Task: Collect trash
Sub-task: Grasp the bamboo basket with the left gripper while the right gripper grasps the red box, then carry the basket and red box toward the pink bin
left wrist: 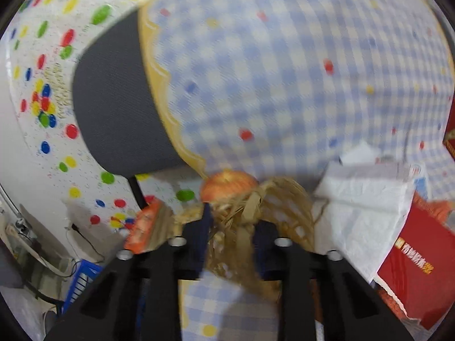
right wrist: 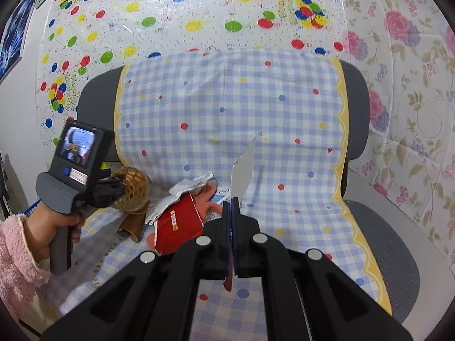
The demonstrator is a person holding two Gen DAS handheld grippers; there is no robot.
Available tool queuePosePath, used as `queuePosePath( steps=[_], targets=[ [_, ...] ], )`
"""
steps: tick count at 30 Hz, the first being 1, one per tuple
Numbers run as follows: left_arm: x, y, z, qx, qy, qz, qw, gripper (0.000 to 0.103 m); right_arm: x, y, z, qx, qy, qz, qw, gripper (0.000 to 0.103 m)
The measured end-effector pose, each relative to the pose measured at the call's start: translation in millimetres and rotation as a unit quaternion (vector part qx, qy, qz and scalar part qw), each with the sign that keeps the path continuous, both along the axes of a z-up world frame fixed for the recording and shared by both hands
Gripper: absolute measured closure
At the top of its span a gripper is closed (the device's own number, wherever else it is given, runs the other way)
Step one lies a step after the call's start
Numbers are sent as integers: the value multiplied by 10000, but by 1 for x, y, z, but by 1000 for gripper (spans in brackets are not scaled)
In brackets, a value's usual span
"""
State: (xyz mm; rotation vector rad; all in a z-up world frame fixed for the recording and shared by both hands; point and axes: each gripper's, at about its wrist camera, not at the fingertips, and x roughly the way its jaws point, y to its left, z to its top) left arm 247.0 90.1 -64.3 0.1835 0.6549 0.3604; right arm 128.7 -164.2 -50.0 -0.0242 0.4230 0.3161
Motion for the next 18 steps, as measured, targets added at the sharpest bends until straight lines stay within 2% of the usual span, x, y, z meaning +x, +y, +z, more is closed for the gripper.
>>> queuePosePath(
  steps=[1,5,8,12,18],
  targets=[
    [-7,5,10,-79,-146,-37,9999,92,-5,-3,5,25,-73,-12,10000,101],
    [-61,19,63,-615,-811,-443,9938,95,-25,-12,21,132,-273,-53,9995,101],
    [-97,20,84,-1219,-929,-941,9837,95,-39,-20,27,324,-267,-20,9991,101],
    [-144,2,84,-1483,-926,-1440,9740,95,-59,-28,26,439,-163,26,9989,101],
    [-195,-41,58,-1682,-840,-1991,9618,95,-91,-45,14,480,85,-50,9988,101]
  ],
)
